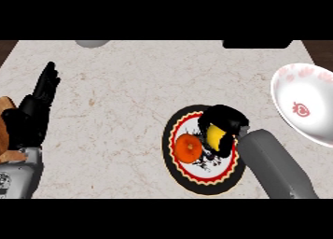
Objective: Pick the lemon from the plate and place it in the bowl
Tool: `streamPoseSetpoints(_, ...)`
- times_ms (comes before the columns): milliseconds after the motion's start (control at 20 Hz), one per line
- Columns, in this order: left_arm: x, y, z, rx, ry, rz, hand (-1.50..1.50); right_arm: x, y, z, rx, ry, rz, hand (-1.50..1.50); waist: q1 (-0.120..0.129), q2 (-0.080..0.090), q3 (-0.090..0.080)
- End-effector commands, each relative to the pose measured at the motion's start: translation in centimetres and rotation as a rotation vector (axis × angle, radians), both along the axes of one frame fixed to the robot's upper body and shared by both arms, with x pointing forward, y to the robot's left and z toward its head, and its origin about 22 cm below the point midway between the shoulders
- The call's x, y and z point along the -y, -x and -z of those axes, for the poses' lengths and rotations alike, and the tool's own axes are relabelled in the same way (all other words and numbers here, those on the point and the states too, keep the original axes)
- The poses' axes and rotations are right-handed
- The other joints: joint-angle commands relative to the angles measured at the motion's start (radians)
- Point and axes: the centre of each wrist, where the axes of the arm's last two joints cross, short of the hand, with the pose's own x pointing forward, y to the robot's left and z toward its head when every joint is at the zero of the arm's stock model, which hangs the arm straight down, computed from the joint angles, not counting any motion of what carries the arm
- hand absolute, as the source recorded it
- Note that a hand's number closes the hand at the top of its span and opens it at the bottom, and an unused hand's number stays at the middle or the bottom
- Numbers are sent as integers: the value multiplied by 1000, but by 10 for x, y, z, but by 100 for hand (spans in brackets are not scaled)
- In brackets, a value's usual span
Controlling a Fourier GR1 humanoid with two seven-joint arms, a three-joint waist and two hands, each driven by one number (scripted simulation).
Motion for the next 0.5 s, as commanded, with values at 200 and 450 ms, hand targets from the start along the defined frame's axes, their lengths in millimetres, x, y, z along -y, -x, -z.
streamPoseSetpoints(200, 0, -1, -6, -15, -13, -22, 0, -91, 97, 21, 2, -17, 235, 150, -25, -7, 6)
streamPoseSetpoints(450, 2, 3, -8, -6, -9, -16, 0, -118, 165, -4, 106, -109, 292, 150, -19, -1, 6)
